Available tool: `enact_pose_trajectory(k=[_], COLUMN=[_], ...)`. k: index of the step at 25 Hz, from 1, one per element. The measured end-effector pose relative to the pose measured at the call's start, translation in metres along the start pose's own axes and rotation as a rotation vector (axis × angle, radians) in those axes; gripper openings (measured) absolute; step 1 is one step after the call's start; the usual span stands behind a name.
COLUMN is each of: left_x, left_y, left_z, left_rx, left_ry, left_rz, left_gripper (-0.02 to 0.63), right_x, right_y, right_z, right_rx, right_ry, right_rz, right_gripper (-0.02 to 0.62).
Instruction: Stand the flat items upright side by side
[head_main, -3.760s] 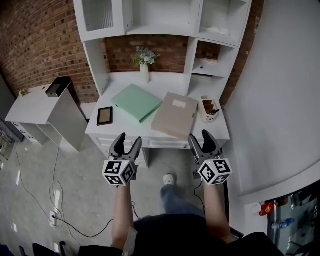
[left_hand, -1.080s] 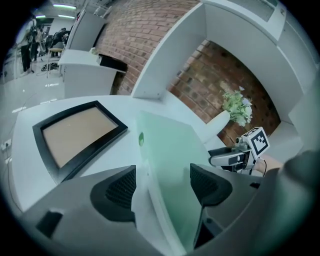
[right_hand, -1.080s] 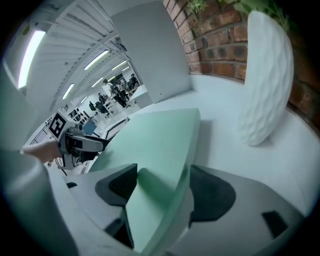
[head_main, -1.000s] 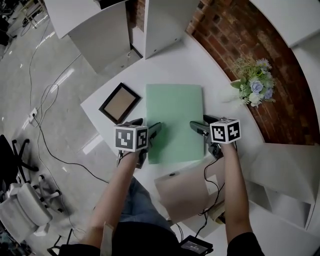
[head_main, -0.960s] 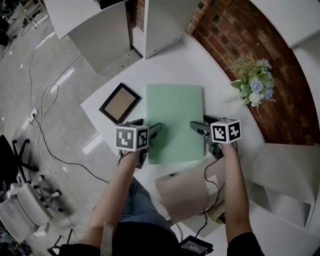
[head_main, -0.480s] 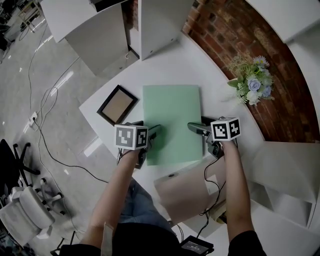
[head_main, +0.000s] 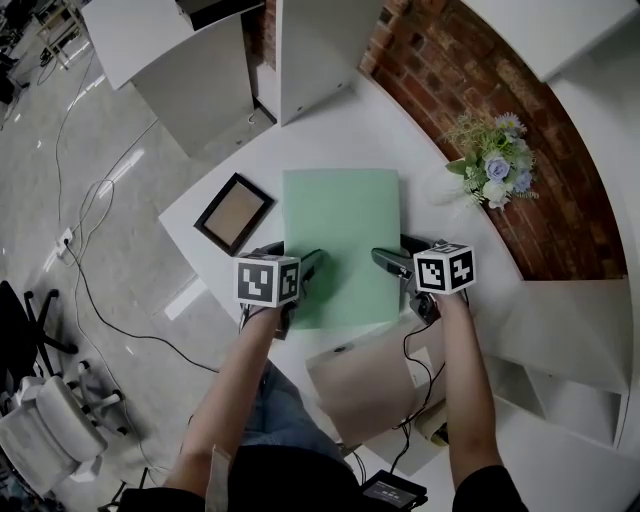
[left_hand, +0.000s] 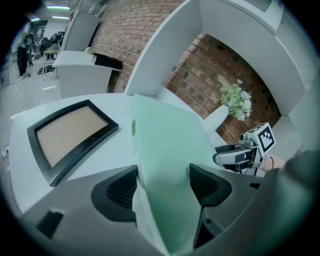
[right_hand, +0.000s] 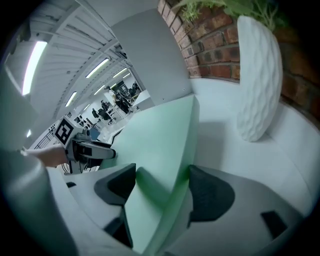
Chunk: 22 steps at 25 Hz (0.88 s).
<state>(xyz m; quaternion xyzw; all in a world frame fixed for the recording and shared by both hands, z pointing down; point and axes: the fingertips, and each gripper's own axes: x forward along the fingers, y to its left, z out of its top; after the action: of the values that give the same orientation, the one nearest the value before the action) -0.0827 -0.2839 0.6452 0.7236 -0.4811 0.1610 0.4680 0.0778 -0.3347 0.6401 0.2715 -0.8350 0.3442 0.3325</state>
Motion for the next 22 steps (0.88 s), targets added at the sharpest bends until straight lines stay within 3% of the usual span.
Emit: enact_pose_trajectory(k=[7,14,22], left_x=[-0.031,-0.073,-0.122], left_y=[-0.014,-0.035,-0.055], left_z=[0.025,0.054,0.075], left_rx=[0.098,0.277,0.477], left_ry=[-0.106,-0.281,-0.492], left_rz=[0.007,0.008,0.019], left_gripper=[0.310,0.310,0.310], right_x=[-0.033,-0.079,-0.117], right_y=[0.030,0.068,0.108], right_z=[0.028,0.061,0.076], right_rx=[-0.131,-0.327,-0.342], right_ry=[-0.119,-0.288,-0.593], right_rz=[-0.090,-0.251,-0.323], right_gripper=[0.330,0.328,0.318])
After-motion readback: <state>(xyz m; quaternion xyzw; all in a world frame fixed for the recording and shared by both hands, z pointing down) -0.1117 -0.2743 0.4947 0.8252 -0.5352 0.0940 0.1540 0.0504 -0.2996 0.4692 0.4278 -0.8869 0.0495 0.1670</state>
